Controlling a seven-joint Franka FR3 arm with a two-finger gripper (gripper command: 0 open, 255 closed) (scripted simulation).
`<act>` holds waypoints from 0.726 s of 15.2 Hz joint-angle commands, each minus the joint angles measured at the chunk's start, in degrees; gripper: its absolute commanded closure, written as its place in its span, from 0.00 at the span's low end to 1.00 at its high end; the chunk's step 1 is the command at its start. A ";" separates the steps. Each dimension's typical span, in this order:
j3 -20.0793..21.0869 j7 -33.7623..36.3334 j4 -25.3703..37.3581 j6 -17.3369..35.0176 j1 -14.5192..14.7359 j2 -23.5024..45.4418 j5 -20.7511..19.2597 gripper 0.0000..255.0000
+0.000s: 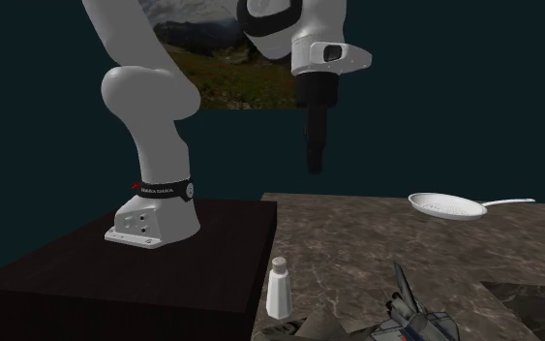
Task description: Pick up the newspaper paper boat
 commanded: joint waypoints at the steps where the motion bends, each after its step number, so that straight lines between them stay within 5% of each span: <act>1: -1.28 -0.94 -0.13 4.78 -0.59 4.53 -0.73 0.00; 11: -6.33 -9.26 4.88 25.71 -2.69 30.67 1.99 0.00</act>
